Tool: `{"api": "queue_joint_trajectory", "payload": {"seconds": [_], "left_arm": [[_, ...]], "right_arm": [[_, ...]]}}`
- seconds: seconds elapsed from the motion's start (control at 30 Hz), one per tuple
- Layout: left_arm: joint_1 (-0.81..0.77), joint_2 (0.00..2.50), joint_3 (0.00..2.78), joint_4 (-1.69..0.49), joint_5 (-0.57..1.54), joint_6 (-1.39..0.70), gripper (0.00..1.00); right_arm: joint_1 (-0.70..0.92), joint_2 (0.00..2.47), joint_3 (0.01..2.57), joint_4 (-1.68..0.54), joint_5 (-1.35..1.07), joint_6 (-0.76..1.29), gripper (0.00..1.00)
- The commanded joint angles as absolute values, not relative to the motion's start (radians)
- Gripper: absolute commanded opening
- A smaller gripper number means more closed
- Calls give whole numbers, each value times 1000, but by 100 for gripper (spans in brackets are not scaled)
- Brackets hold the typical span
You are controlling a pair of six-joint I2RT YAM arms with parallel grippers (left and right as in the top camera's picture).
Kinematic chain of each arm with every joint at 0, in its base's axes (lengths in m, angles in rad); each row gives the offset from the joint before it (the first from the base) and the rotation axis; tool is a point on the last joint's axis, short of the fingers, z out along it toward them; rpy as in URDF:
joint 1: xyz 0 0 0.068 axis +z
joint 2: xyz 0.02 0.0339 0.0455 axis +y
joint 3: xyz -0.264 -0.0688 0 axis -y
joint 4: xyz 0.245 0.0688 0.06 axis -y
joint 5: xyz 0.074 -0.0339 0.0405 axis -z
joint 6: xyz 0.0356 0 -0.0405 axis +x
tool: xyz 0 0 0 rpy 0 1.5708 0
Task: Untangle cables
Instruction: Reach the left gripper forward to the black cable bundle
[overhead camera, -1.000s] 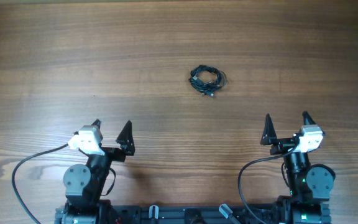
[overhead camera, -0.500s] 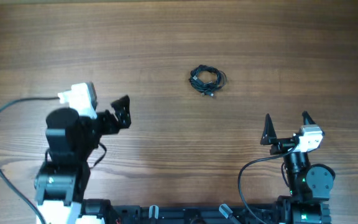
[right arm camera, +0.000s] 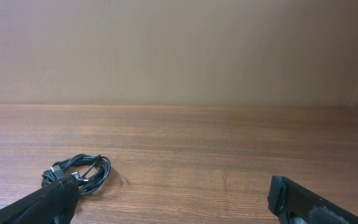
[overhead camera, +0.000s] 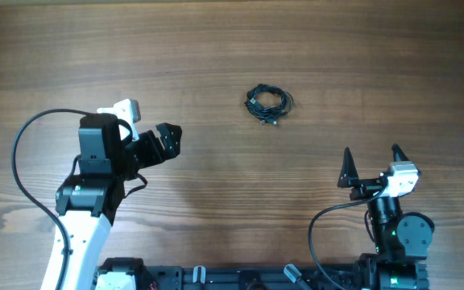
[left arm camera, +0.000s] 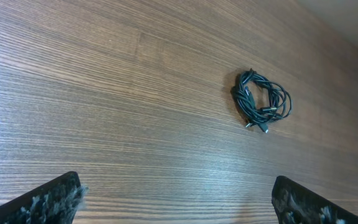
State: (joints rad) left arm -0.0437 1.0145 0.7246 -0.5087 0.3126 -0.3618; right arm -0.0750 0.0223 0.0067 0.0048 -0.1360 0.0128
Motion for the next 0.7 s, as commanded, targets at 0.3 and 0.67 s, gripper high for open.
{"api": "queue_joint_trajectory", "payload": {"seconds": [0.3,0.67], "left_arm": [[-43,1016,741,-510,325,-460,100],[-327,1222,1013,-529,162,-485,98]], "right_arm": [[-79,20,6,8,-127,2,100],[-79,20,6,8,-127,2,100]]}}
